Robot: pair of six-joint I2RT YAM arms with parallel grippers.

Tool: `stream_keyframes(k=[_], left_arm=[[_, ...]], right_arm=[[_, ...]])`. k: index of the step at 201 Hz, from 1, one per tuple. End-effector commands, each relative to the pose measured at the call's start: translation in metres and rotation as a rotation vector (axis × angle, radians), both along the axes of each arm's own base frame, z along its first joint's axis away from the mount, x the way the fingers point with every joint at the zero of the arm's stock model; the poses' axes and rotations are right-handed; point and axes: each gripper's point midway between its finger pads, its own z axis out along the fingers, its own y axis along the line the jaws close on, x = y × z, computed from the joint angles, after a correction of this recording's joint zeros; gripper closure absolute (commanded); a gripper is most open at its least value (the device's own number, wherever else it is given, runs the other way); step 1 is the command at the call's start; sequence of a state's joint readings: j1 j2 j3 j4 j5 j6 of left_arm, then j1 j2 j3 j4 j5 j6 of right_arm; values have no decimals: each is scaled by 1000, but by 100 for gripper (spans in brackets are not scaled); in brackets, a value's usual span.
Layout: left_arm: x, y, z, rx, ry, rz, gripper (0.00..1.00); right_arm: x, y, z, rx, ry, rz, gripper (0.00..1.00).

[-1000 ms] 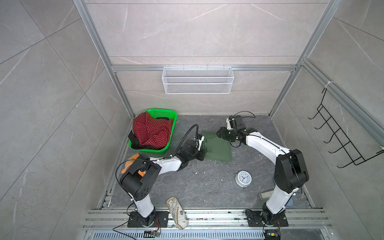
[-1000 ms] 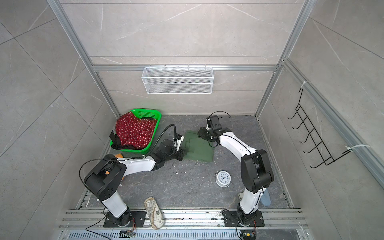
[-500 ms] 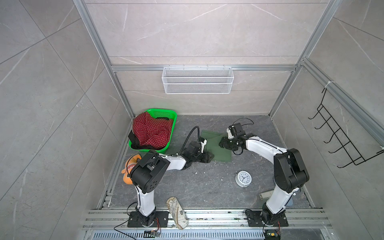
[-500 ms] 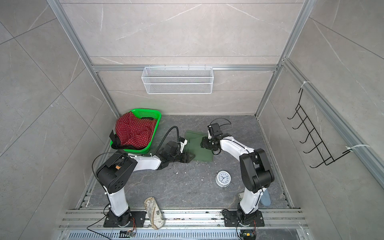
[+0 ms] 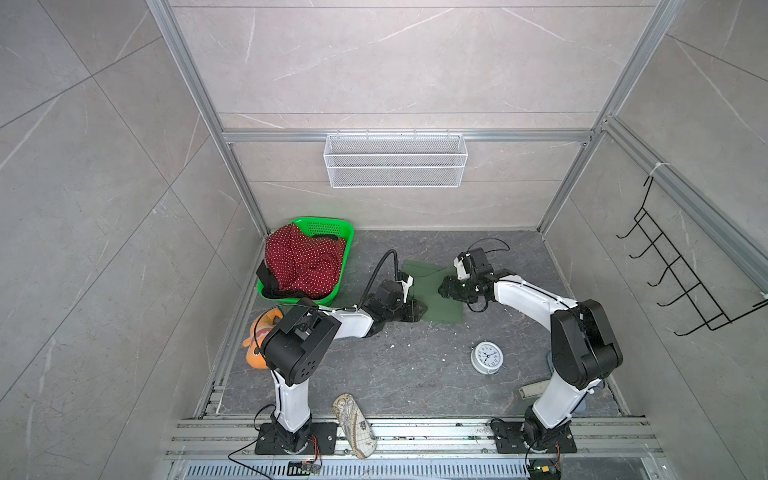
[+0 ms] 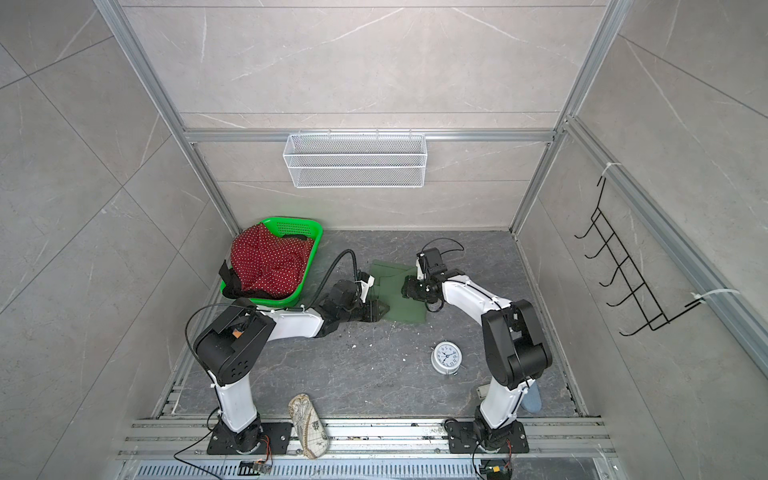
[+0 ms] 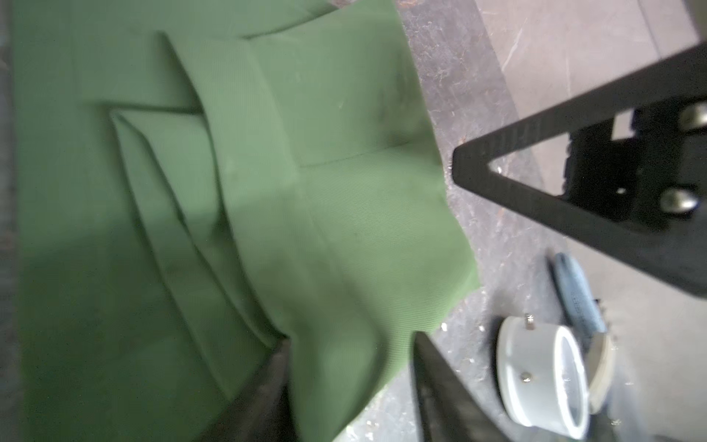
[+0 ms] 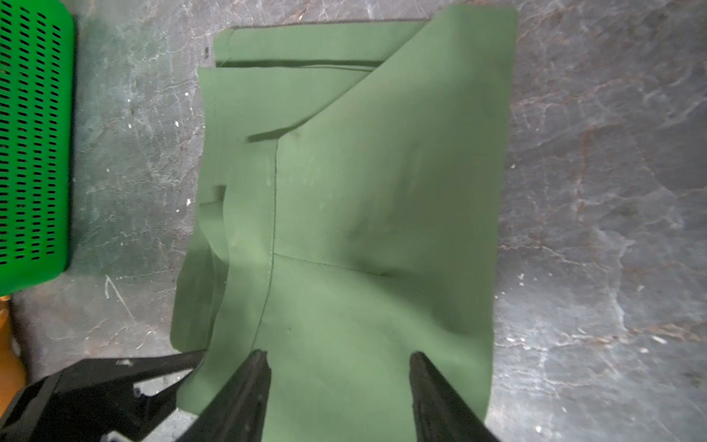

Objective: Fold and stack skirts
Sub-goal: Smooth out the skirt at the center of the table.

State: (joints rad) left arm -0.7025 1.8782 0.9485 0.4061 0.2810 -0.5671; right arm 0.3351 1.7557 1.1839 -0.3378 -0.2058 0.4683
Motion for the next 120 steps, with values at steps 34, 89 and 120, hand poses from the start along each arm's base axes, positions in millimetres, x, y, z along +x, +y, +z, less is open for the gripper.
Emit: stream_keyframes(k=[34, 89, 120], left_arm=[[13, -7, -4, 69, -40, 2, 100], [15, -2, -17, 190, -80, 9, 100], [15, 2, -9, 322, -170, 0, 100]], right_arm=[[37, 3, 16, 163, -53, 2, 40], [67, 1, -16, 195, -1, 1, 43], [77, -12, -43, 219, 41, -57, 44]])
